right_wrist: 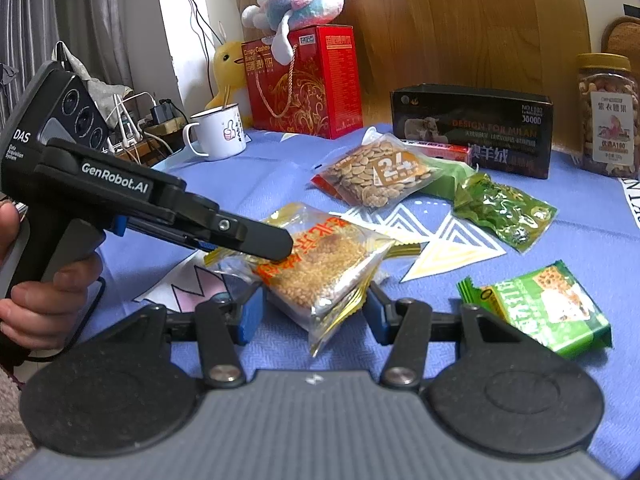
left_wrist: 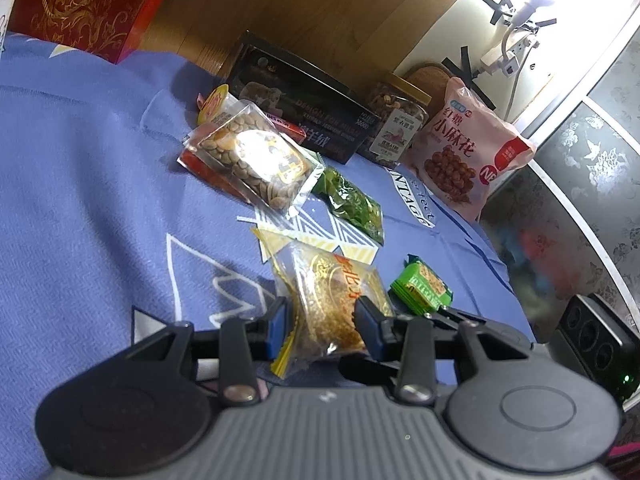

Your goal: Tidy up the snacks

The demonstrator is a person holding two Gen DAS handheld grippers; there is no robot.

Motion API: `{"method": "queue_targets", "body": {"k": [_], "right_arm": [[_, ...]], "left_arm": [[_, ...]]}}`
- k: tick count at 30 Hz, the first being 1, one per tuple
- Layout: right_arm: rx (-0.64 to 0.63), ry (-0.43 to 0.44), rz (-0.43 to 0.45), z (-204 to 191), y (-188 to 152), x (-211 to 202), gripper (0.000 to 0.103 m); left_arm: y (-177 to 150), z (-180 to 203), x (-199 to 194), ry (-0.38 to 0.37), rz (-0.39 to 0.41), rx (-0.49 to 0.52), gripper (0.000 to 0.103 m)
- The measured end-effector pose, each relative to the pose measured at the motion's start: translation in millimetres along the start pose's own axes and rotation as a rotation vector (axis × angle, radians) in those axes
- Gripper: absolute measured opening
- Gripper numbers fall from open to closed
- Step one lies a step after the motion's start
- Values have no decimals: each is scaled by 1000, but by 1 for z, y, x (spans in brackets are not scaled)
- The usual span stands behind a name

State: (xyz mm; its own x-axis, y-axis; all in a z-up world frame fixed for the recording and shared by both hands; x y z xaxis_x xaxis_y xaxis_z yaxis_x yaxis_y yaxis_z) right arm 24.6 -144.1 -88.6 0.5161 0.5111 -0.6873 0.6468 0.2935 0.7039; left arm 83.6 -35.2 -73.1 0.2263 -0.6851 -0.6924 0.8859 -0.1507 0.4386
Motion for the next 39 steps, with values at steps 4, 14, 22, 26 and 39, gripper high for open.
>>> {"method": "queue_targets", "body": {"k": [4,14,22,26,39], "right_arm": [[2,0,-2,0,0,0,56],[4,0,-5,0,-1,1,57],[6,1,-6,0,-1,2,58],[6,1,-6,0,-1,2,58],[4,-2,0,1,-2,1,56]], "left_arm": [[1,0,0,0,-1,-1,36],[0,-1,2,1,-2,-1,37],[0,-1,3,0,-2,-1,37],[0,-1,3,0,-2,-2,37],[1,1,3,7,8,11,36]]}}
Point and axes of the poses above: each gripper's, at about its wrist camera, not at the fingertips, and x roughly the way its jaws point, z to its right, y to its top, the point moved 10 cm from there along x, roughly the way its jaws point, and after that the axes turned 15 degrees about -z, right-handed, at the moved point
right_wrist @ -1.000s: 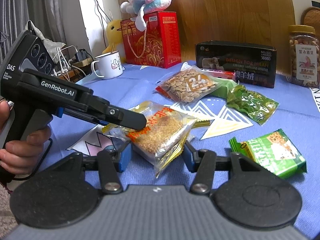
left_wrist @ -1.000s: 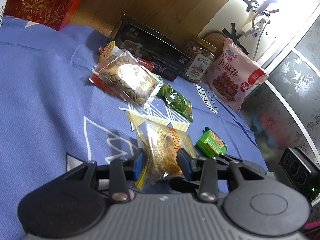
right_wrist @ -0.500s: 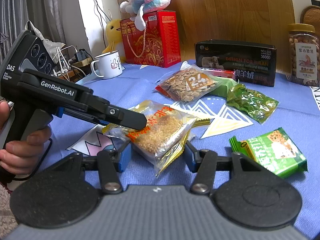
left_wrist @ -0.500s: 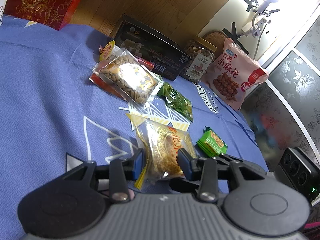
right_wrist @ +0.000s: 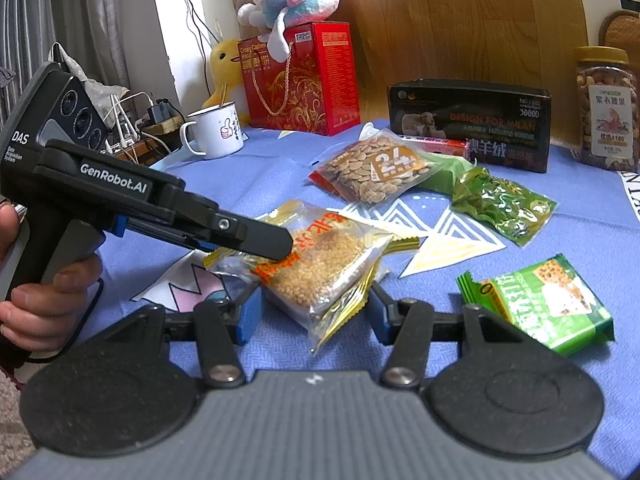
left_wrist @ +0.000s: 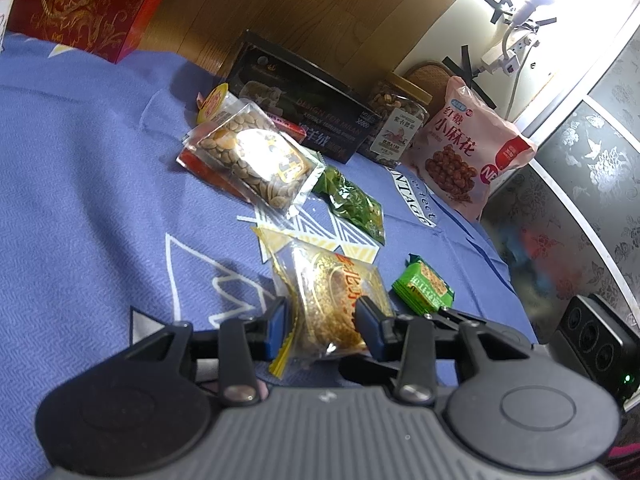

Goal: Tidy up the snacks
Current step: 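Lift the mooncake bag with both grippers into the silver tin and open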

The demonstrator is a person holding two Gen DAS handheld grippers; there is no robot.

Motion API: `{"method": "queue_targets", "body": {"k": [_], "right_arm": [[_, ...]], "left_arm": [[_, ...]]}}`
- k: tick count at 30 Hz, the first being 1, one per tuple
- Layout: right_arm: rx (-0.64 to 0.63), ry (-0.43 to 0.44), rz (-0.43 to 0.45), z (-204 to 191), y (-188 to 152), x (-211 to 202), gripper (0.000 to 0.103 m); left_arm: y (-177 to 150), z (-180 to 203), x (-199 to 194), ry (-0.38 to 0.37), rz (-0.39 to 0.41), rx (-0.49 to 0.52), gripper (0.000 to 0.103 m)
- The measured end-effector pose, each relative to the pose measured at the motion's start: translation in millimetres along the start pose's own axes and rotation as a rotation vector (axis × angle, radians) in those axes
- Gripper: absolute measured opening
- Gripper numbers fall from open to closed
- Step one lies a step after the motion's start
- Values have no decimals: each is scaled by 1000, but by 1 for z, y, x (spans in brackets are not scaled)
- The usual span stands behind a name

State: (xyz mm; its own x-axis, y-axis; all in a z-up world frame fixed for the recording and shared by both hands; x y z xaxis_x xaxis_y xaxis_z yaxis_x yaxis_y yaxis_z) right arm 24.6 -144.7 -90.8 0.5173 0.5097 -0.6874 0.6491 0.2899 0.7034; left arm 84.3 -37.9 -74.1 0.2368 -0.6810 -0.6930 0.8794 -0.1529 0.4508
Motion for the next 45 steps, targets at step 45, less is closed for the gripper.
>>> {"method": "queue_targets", "body": {"k": [45], "right_arm": [[136,-159,127,183,181,-2,61]], "left_arm": [[245,31,9,65,256,88,49]]}}
Point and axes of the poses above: each gripper's, at about its wrist camera, not at the fingertips, and x roughly the way its jaws point, z to its right, y to its top, the point moved 10 cm from there along x, roughly the way its jaws point, and after that the axes turned 15 degrees about -z, right-handed, at the moved point
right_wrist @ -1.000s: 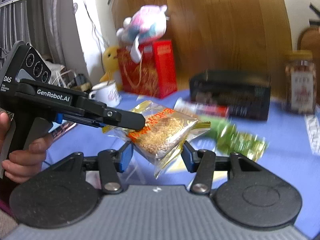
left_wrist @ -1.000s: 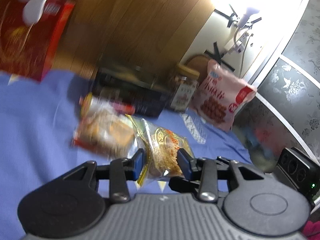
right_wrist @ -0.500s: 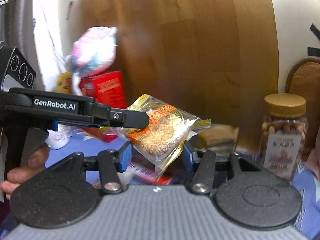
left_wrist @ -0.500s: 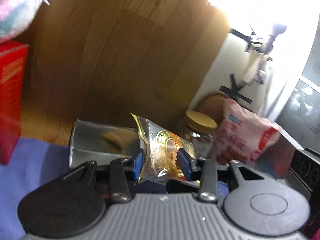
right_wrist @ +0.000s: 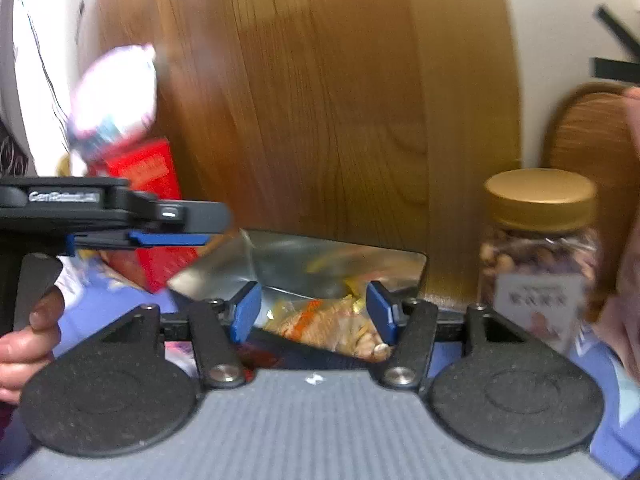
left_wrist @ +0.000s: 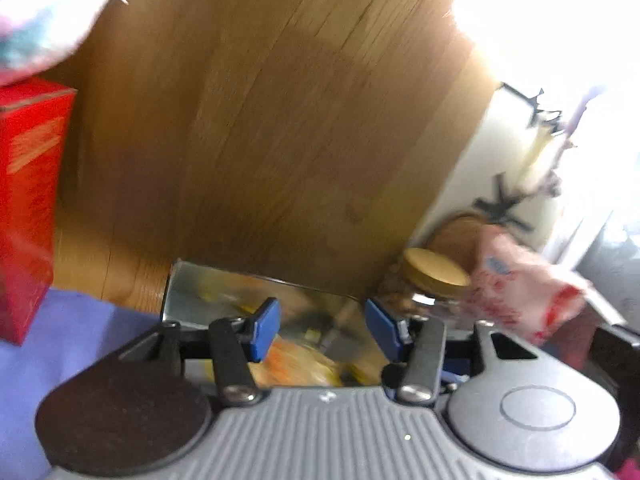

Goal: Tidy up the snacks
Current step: 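Lift the mooncake bag with both grippers into the silver tin and open, then close both grippers on the green biscuit pack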

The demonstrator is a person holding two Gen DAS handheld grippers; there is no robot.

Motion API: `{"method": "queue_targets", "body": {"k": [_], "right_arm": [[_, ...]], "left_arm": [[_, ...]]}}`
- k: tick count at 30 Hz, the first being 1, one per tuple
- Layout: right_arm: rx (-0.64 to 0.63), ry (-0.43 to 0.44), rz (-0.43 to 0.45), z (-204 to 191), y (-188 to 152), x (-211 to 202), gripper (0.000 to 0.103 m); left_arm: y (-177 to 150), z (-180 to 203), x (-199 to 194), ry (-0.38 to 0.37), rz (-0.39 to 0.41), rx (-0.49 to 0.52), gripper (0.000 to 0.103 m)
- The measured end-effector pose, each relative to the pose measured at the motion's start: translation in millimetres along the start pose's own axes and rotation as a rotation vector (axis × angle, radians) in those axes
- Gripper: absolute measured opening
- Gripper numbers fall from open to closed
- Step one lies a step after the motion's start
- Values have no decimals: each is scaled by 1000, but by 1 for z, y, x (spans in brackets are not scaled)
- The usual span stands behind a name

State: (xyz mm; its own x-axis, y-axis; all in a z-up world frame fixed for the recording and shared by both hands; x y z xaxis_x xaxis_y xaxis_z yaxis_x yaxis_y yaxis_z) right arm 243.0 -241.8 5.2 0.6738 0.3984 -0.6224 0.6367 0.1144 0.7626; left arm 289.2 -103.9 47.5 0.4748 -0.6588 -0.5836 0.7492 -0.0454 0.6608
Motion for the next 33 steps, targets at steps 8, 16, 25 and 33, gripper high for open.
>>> {"method": "queue_targets", "body": {"k": [8,16,25,33], "right_arm": [[102,60,21,0,-101,-88,61],[364,76,-60,15,-183,-92,60],[387,121,-106,-26,-192,-77,48],[319,210,-149,-82,-191,-64,48]], "left_arm": [[-136,33,-59,-110,-130,105,51],[-237,21,-62,-172,-277,1,51],[-252,-1,-70,-150,-267,-69,51],[-242,-16,-81,-133,-216,-83,51]]}}
Point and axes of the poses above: each gripper's, at about its wrist camera, not at the fingertips, and x roughly the way its jaws point, z to its right, y to its top, the point moved 10 cm from there along x, roughly the way its jaws point, and after that the axes turned 15 degrees about -z, right-handed, at the moved point
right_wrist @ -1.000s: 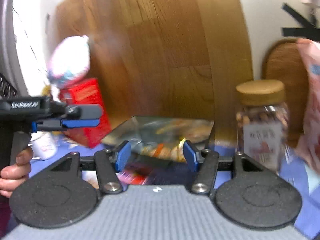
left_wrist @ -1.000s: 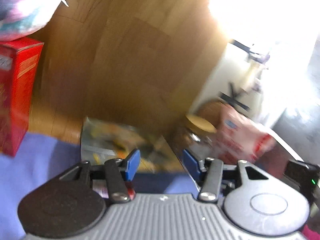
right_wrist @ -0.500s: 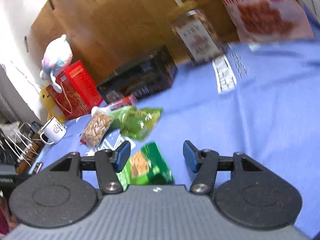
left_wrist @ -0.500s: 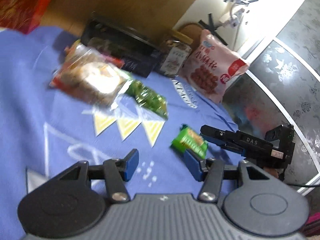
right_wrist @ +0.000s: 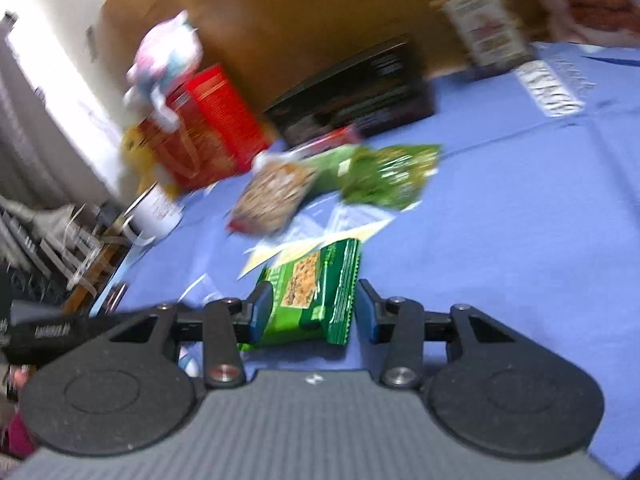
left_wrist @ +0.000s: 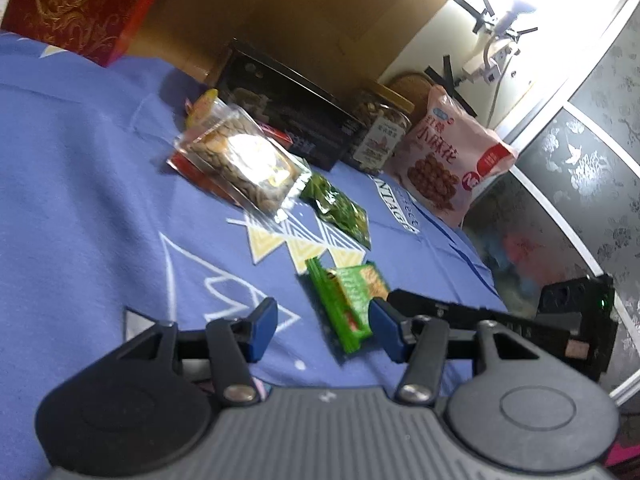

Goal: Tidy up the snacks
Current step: 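Close both grippers on the green biscuit pack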

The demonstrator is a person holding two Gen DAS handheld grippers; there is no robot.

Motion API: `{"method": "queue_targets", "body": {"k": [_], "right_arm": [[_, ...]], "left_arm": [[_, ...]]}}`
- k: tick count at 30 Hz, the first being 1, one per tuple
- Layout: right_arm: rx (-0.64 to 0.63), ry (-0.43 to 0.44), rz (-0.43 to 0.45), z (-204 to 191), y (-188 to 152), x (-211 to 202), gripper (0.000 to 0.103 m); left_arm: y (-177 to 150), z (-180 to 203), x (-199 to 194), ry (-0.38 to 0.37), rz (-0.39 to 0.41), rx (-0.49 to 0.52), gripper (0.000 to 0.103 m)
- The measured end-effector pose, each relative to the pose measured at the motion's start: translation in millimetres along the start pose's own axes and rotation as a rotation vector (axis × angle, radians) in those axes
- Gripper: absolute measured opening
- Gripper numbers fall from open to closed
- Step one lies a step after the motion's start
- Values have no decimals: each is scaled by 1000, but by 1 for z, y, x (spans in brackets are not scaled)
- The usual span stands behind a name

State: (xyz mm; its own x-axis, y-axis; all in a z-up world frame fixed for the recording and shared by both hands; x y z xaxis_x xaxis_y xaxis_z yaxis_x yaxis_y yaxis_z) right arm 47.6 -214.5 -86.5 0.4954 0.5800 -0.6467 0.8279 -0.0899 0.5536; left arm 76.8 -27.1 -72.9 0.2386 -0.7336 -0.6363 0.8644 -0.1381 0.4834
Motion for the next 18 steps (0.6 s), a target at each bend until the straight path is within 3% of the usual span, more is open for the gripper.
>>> {"method": "queue_targets", "body": {"k": [8,18], "right_arm": [[21,-16,80,7,9,-17,49],[-12,-47,87,9,3,-19,49]], "left_arm": [[2,-9,-9,-17,25,-21,51],[0,-9,-7,1,12,-24,51]]}}
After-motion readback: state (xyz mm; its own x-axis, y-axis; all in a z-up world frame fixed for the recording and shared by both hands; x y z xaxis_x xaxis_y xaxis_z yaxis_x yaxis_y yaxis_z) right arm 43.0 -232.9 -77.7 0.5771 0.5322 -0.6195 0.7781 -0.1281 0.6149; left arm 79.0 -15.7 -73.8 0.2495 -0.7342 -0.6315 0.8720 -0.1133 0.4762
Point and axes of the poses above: each gripper's, at about its wrist camera, not at the fingertips, and x roughly the way its jaws point, z to its right, y to its top, the point moved 10 cm from there along x, roughly the way its jaws point, and after that the axes turned 15 degrees about -z, right-handed, at the moved point
